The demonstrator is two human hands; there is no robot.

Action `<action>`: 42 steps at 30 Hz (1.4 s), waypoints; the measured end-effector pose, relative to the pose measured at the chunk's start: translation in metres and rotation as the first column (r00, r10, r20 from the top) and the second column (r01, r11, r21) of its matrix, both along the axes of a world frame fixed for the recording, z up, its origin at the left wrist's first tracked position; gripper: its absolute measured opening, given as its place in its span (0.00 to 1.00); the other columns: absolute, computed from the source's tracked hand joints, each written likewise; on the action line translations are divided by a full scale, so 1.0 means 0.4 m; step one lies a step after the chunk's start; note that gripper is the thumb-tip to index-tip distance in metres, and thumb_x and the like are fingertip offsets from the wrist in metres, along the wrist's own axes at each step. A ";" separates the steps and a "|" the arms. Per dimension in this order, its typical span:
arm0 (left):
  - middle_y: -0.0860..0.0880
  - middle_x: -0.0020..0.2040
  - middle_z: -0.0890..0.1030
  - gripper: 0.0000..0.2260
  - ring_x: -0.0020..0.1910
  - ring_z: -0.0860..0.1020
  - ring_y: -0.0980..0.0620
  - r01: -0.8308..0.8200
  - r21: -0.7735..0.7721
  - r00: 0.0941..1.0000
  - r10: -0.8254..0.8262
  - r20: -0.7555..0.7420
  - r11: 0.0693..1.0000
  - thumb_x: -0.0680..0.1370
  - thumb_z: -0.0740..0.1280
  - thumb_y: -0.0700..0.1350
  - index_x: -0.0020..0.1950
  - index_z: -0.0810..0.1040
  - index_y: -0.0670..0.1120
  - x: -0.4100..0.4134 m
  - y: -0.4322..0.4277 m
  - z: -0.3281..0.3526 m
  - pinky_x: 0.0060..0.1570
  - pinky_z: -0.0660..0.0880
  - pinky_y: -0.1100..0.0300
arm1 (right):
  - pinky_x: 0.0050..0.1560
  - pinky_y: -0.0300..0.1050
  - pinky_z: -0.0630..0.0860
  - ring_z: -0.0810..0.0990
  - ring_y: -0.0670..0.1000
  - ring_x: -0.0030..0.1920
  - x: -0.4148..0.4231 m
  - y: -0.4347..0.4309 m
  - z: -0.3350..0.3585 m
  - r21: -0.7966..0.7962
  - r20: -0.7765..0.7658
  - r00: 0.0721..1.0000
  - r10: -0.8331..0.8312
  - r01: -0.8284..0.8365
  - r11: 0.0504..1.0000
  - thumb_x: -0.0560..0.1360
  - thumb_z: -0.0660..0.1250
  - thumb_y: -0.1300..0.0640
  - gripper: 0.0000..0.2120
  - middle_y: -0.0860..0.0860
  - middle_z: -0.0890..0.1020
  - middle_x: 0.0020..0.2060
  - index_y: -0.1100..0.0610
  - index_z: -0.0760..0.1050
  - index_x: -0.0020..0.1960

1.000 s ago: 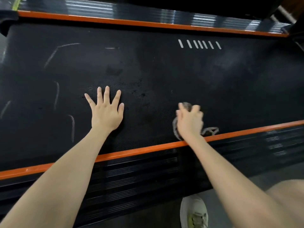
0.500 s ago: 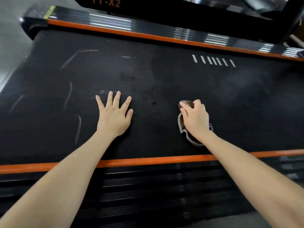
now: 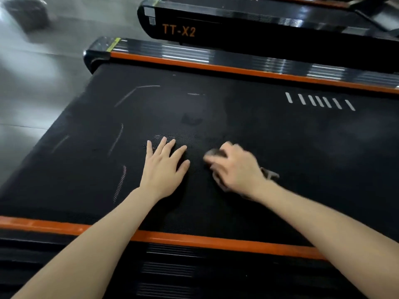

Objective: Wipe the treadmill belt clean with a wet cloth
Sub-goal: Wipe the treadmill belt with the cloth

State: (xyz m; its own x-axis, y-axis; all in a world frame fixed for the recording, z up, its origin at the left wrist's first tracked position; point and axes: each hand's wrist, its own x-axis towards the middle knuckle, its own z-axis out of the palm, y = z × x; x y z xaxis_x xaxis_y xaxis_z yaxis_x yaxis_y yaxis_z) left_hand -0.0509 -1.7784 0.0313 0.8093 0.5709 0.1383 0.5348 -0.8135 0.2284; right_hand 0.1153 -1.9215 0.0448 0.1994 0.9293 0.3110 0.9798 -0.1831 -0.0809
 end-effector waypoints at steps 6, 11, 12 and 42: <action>0.45 0.74 0.65 0.33 0.76 0.55 0.43 -0.018 0.088 1.000 0.018 0.008 0.996 0.74 0.41 0.62 0.72 0.68 0.49 -0.049 0.086 0.019 0.72 0.42 0.43 | 0.49 0.51 0.70 0.71 0.58 0.55 0.165 0.190 0.003 -0.041 -0.111 0.843 -0.526 0.525 0.850 0.81 0.56 0.47 0.16 0.56 0.70 0.57 0.47 0.76 0.64; 0.47 0.76 0.60 0.23 0.76 0.51 0.44 -0.041 0.097 0.996 0.048 -0.075 0.994 0.82 0.50 0.55 0.75 0.62 0.49 0.008 0.144 0.019 0.72 0.41 0.42 | 0.38 0.49 0.74 0.73 0.56 0.46 -0.031 0.137 -0.009 0.002 -0.080 0.989 -0.121 0.121 0.993 0.77 0.54 0.41 0.19 0.54 0.73 0.50 0.45 0.78 0.60; 0.48 0.77 0.58 0.23 0.77 0.50 0.45 -0.011 0.102 0.995 0.021 -0.096 0.995 0.82 0.50 0.55 0.76 0.60 0.50 0.025 0.145 0.020 0.72 0.40 0.42 | 0.33 0.47 0.74 0.74 0.55 0.44 -0.064 0.102 -0.005 0.025 -0.083 0.996 -0.029 0.031 0.999 0.75 0.54 0.40 0.21 0.53 0.74 0.48 0.45 0.79 0.58; 0.46 0.77 0.56 0.28 0.77 0.49 0.46 0.255 0.045 0.963 -0.250 -0.102 0.966 0.79 0.45 0.58 0.77 0.58 0.46 0.227 0.473 -0.017 0.74 0.43 0.47 | 0.40 0.46 0.64 0.73 0.60 0.48 0.219 0.386 -0.002 -0.036 -0.027 0.670 -0.742 0.741 0.671 0.80 0.56 0.48 0.18 0.59 0.71 0.53 0.56 0.75 0.62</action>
